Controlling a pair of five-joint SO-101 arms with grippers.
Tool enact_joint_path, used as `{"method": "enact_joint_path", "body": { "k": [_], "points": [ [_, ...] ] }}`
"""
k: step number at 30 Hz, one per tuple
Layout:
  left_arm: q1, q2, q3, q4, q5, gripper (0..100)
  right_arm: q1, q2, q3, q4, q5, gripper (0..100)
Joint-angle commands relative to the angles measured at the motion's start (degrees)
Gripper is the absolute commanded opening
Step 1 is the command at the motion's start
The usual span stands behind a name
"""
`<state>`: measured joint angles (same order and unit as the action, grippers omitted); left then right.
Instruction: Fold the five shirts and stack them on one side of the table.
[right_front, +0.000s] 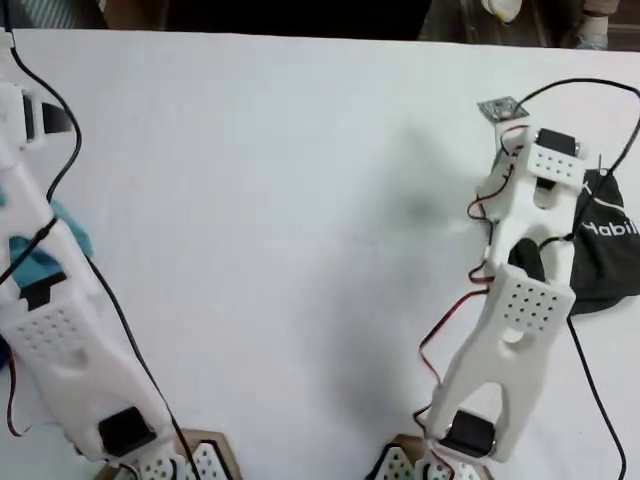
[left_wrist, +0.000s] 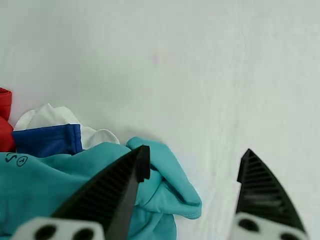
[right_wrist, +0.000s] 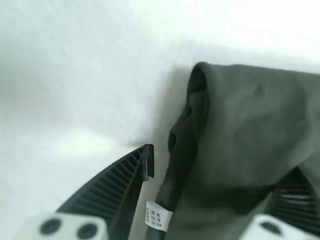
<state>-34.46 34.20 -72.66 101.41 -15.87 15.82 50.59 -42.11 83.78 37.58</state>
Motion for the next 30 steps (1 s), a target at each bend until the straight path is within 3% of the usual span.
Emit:
{"method": "enact_joint_path", "body": {
  "k": [1, 7, 19, 27, 30],
  "points": [
    [-0.18, -1.05, -2.24, 0.88, 0.35, 30, -1.98, -0.48, -2.02, 0.48, 2.37, 37.8],
    [-0.18, -1.05, -2.24, 0.88, 0.35, 30, -2.51, -0.57, -2.46, 1.63, 3.34, 37.8],
    [-0.09, -0.88, -1.98, 0.88, 0.35, 30, 3.21, -6.55, -12.04, 3.30, 2.81, 37.6],
    [-0.09, -0.97, -2.24, 0.79, 0.35, 30, 3.21, 3.56, -12.13, 2.68, 2.73, 37.5],
    [-0.09, -0.97, -2.24, 0.88, 0.35, 30, 2.86, 6.02, -12.13, 2.59, 2.73, 30.8]
  ]
}}
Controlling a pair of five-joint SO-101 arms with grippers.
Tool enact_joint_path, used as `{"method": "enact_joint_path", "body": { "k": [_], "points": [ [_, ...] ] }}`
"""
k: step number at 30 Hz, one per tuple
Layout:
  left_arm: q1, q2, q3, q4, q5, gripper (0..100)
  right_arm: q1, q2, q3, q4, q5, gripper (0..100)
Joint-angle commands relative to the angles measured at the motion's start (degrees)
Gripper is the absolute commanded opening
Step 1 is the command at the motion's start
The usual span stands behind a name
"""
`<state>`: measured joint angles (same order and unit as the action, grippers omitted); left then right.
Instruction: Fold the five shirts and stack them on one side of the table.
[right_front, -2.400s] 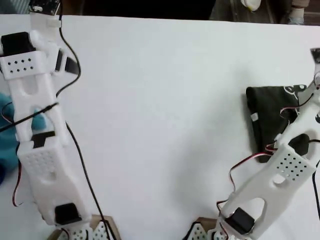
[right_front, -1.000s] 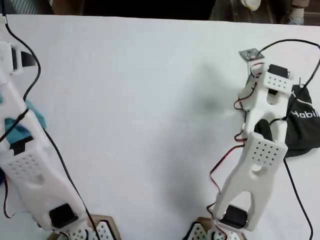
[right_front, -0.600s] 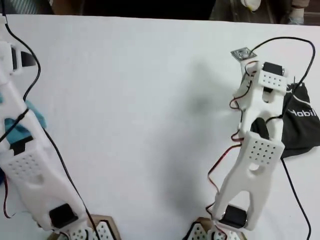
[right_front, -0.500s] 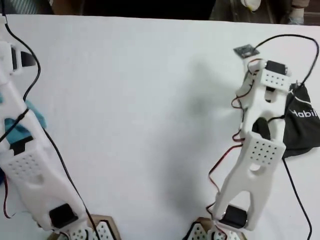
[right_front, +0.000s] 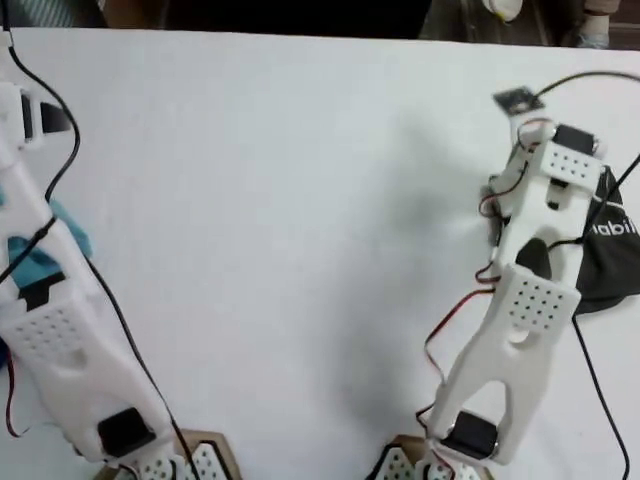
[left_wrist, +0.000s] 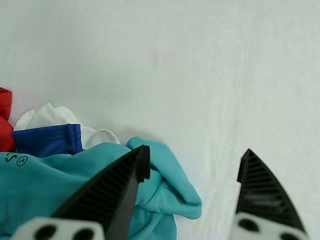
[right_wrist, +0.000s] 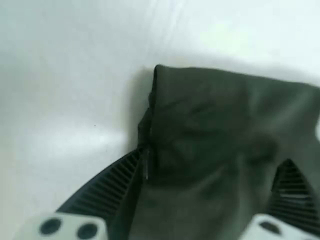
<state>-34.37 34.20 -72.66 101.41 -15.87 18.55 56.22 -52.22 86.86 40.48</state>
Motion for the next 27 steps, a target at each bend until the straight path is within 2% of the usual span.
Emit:
{"method": "enact_joint_path", "body": {
  "k": [1, 4, 6, 17, 19, 24, 27],
  "points": [
    [-0.18, -0.97, -2.24, 0.88, 0.35, 30, -0.13, 0.75, -2.02, -0.48, -0.35, 26.6],
    [-0.18, -0.97, -2.24, 0.88, 0.35, 30, -1.01, 0.84, -2.02, -0.48, -4.31, 14.2],
    [0.09, -0.97, -2.24, 0.88, 0.35, 30, -1.54, 0.84, -3.08, -0.48, -6.68, 9.2],
    [1.58, -0.97, -2.24, 0.88, 0.35, 30, -2.42, 0.92, -10.37, 0.04, -8.26, 8.2],
    [1.58, -0.97, -2.24, 0.88, 0.35, 30, -1.71, 0.84, -10.81, 1.54, -8.09, 11.1],
    [1.67, -0.97, -2.24, 0.88, 0.35, 30, -1.45, 0.84, -12.40, 6.64, -6.86, 36.4],
    [1.67, -0.97, -2.24, 0.79, 0.35, 30, -1.36, 0.75, -15.47, 9.19, -4.48, 43.2]
  ]
}}
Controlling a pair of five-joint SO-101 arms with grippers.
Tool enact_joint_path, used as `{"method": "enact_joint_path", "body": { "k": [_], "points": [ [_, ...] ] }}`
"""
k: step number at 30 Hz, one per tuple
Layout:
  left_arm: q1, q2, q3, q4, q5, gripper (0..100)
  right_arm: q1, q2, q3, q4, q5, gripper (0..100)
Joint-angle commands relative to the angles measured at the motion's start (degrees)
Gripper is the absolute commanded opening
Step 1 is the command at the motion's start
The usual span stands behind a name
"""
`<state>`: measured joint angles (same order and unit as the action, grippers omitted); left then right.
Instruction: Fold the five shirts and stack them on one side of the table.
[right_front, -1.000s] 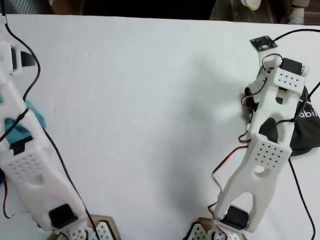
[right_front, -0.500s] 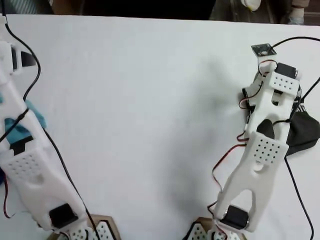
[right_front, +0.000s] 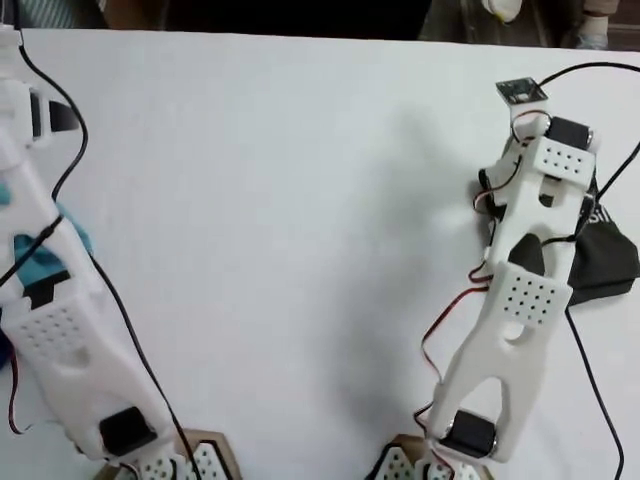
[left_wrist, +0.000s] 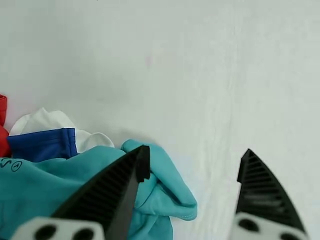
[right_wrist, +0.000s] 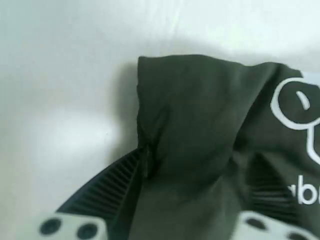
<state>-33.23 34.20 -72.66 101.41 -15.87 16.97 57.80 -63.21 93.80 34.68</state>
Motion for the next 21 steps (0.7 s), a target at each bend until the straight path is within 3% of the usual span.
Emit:
{"method": "enact_joint_path", "body": {
  "k": [1, 7, 13, 21],
  "points": [
    [0.53, -0.97, -2.24, 0.79, 0.35, 30, 0.31, -0.84, -6.07, 2.42, 1.23, 43.2],
    [0.53, -0.97, -2.15, 0.79, 0.35, 30, 1.89, -0.22, -18.20, 1.63, 0.79, 43.2],
    [0.09, -0.97, -2.15, 0.88, 0.18, 30, 4.53, 0.57, -14.59, -13.67, -9.93, 42.4],
    [-2.11, -1.05, -2.24, 0.88, 0.00, 30, 5.93, 9.01, -9.32, -25.63, -9.93, 22.7]
  ]
}}
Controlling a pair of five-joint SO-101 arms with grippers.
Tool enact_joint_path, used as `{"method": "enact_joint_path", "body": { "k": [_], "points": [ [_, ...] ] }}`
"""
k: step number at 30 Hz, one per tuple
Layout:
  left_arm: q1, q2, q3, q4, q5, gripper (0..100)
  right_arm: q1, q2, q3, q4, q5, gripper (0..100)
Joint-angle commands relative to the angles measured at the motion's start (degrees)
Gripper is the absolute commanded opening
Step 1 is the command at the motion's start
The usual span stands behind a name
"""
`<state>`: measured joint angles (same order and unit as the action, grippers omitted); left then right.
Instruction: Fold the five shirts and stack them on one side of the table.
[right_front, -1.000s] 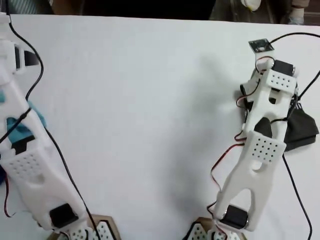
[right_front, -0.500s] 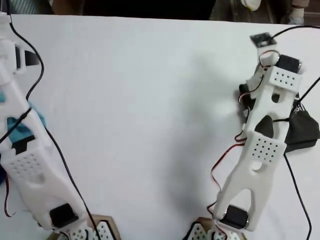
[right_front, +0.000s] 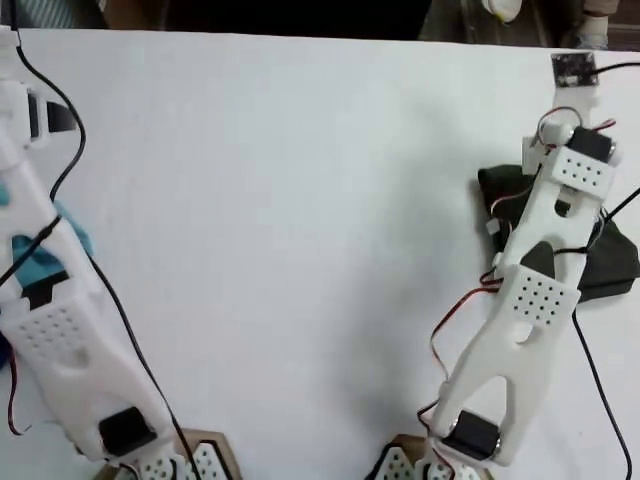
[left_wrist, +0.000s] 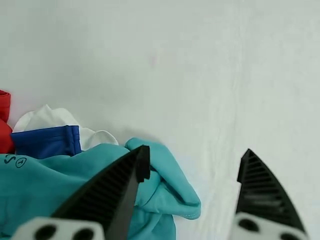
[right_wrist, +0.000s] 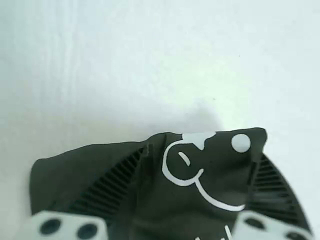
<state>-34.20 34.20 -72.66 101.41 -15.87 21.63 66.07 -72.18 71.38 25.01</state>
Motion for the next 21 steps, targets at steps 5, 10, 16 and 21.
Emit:
{"method": "enact_joint_path", "body": {
  "k": [5, 10, 16, 21],
  "points": [
    [-1.67, -1.05, -2.24, 0.88, 0.00, 30, 3.12, 4.70, -0.62, -9.19, -0.26, 16.8],
    [-1.67, -1.05, -2.24, 0.88, 0.00, 30, 3.91, 6.81, -0.62, -11.56, 1.58, 17.0],
    [-1.67, -0.88, -2.15, 0.79, 0.00, 30, 4.00, 6.73, -4.92, -9.63, 2.11, 21.1],
    [-2.90, -0.88, -2.15, 0.79, -0.09, 31, 3.65, 4.35, -19.43, 3.47, -5.54, 29.5]
  ]
}}
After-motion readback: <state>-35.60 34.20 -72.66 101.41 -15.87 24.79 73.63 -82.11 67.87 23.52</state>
